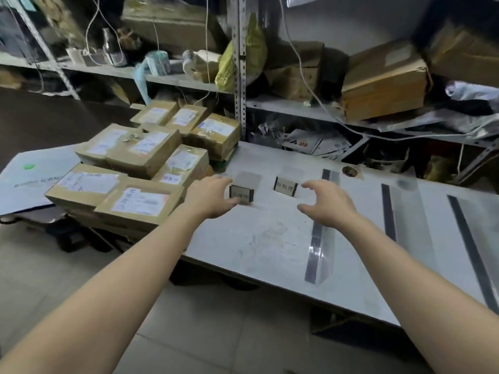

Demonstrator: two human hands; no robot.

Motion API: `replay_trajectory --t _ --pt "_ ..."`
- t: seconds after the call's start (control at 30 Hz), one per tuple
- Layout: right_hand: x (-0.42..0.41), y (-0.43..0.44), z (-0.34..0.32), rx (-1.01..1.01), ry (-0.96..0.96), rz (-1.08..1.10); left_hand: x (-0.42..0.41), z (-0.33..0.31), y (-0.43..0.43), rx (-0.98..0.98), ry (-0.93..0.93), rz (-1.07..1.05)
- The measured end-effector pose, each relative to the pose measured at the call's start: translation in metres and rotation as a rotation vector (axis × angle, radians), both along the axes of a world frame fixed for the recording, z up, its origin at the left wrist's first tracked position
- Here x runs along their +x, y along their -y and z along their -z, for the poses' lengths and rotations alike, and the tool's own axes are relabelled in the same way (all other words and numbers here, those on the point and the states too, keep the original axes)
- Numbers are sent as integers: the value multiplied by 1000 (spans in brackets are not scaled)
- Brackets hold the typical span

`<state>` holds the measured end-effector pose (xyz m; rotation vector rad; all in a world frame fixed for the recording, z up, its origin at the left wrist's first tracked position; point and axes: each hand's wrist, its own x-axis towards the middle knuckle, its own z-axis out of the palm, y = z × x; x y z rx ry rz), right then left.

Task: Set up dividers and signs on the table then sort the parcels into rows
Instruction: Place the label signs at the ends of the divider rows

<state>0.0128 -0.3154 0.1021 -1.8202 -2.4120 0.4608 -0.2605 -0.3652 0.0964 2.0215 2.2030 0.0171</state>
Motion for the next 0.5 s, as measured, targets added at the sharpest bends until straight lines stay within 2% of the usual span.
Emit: replay_trajectory --t 0.23,0.5 --pt "-51 -63 28 -36 -9 -3 -39 33 -73 -48 26 32" --pt "-102 -135 95 -157 -103 -82 -68 106 -147 -148 65 -7"
